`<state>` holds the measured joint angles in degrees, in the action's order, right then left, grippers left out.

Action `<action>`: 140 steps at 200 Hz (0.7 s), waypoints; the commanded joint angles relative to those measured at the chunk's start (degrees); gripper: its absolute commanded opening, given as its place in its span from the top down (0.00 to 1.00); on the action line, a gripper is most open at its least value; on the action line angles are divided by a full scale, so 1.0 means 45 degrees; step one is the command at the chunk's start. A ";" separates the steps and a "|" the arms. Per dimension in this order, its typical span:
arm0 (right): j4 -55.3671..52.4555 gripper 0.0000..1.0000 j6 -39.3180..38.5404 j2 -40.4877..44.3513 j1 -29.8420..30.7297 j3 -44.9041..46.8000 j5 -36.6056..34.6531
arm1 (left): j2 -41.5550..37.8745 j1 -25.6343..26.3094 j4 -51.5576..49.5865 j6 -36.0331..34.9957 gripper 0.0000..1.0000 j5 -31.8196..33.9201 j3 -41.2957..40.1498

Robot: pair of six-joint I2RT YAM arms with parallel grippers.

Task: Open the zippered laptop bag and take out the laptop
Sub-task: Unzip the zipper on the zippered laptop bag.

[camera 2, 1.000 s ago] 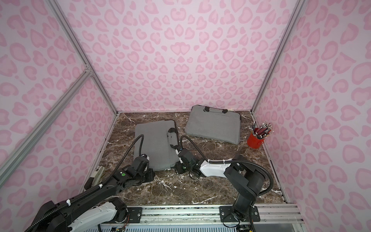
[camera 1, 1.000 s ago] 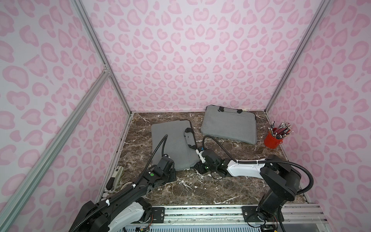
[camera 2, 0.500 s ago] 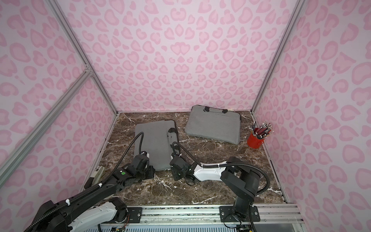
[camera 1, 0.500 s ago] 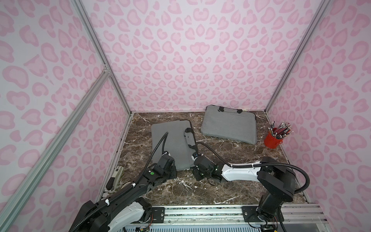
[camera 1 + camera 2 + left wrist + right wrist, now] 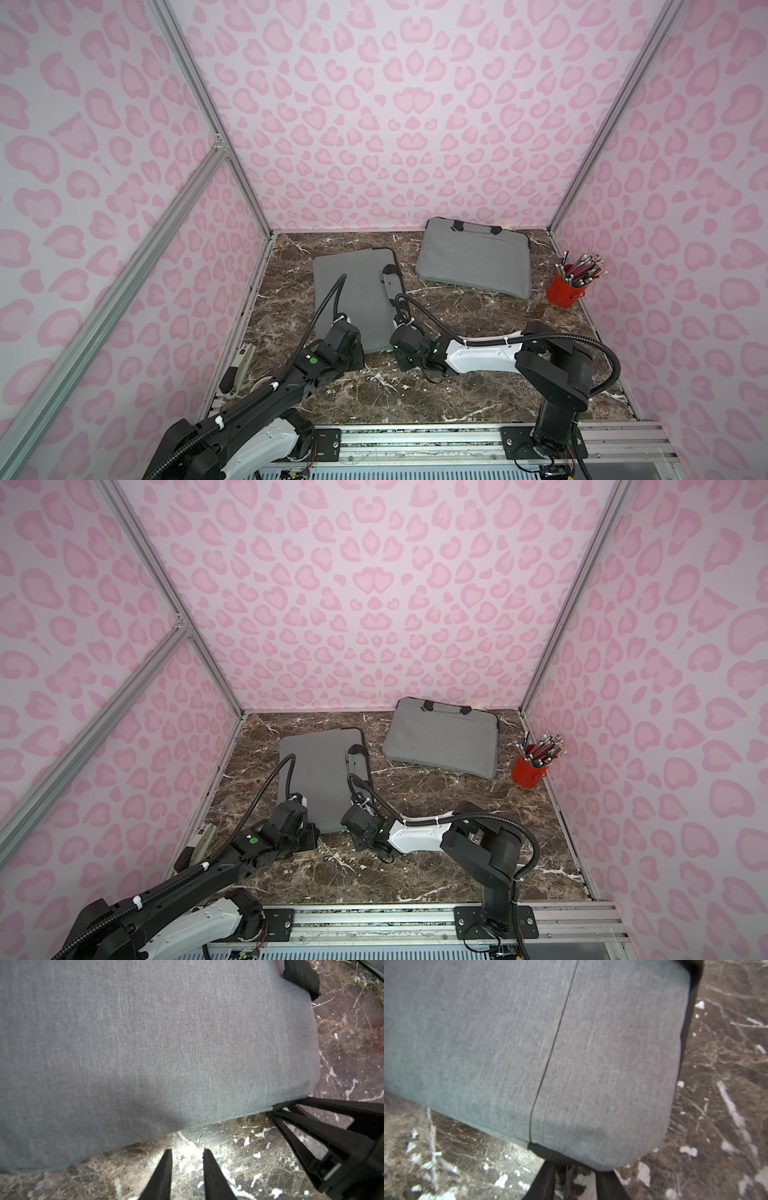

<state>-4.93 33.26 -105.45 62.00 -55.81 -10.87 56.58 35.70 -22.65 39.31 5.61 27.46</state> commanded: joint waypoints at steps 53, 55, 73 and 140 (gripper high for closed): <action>-0.2085 0.82 0.0155 -0.0939 0.0787 -0.0487 -0.1043 | -0.0252 -0.0007 -0.0192 0.0811 0.71 0.0964 0.0026; -0.2126 0.83 0.0180 -0.0966 0.0792 -0.0468 -0.1066 | -0.0293 -0.0015 -0.0208 0.0839 0.70 0.1006 0.0024; -0.2316 0.92 0.0350 -0.0981 0.0869 -0.0381 -0.1258 | -0.0535 -0.0017 -0.0524 0.1199 0.67 0.1429 0.0015; -0.2040 1.00 0.0188 -0.0181 0.0871 -0.0270 -0.1257 | -0.1348 -0.0721 -0.2764 0.3699 0.21 0.2546 0.0361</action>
<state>-8.88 34.35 -106.37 65.89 -57.41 -17.87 51.92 34.06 -30.30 50.30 14.96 28.32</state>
